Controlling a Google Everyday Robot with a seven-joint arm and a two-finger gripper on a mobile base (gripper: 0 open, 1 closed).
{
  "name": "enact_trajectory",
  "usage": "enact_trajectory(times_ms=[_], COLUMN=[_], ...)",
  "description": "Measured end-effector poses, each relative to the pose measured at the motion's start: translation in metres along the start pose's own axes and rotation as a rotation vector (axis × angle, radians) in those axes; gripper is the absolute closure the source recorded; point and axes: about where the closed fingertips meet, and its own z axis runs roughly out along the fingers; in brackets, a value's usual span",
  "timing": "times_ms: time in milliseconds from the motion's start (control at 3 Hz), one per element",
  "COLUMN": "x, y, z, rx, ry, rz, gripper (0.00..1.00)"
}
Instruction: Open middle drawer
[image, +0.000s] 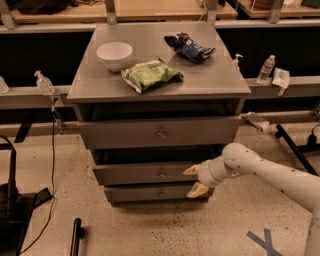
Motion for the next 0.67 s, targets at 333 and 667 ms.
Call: enact_trajectory(times_ms=[333,667], x=[-0.004,-0.008], y=[0.019,0.019], z=[-0.005,-0.016], rx=[-0.035,0.009], ry=[-0.041,-0.058], rz=[-0.015,-0.018], gripper=[0.45,0.40])
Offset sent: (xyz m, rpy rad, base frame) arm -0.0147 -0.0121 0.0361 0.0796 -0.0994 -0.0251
